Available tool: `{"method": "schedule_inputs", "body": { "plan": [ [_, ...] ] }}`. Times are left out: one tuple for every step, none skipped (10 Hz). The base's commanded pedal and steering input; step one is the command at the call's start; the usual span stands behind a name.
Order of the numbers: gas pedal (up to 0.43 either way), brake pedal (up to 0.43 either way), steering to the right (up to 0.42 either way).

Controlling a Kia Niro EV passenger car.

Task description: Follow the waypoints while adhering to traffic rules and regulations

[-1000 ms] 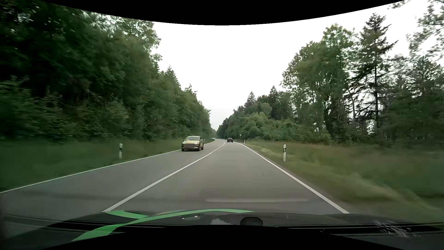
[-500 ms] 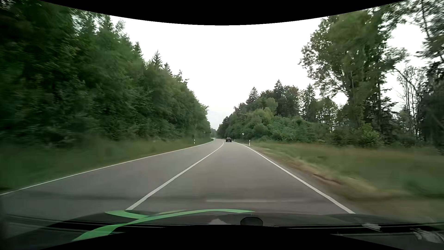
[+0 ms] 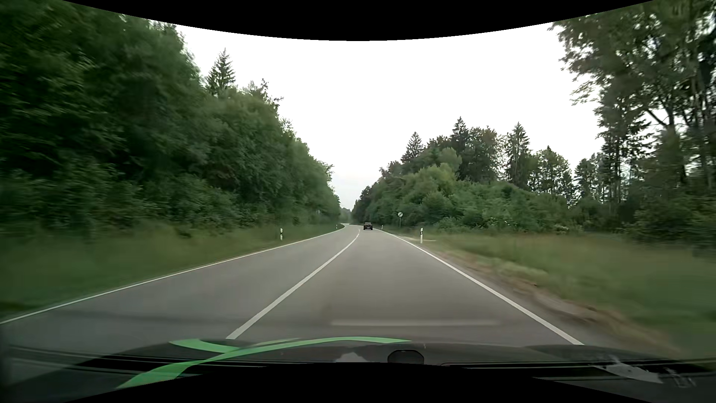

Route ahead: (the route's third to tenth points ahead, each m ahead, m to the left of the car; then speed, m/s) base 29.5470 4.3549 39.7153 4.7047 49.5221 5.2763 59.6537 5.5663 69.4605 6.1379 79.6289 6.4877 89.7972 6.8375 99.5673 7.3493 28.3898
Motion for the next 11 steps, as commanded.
{"method": "schedule_inputs", "body": {
  "plan": [
    [0.339,0.000,-0.005],
    [0.350,0.000,-0.005],
    [0.358,0.000,-0.006],
    [0.370,0.000,-0.007],
    [0.378,0.000,-0.008],
    [0.390,0.000,-0.008],
    [0.390,0.000,-0.008],
    [0.390,0.000,-0.008],
    [0.390,0.000,-0.007],
    [0.390,0.000,-0.008],
    [0.390,0.000,-0.008]
  ]
}}
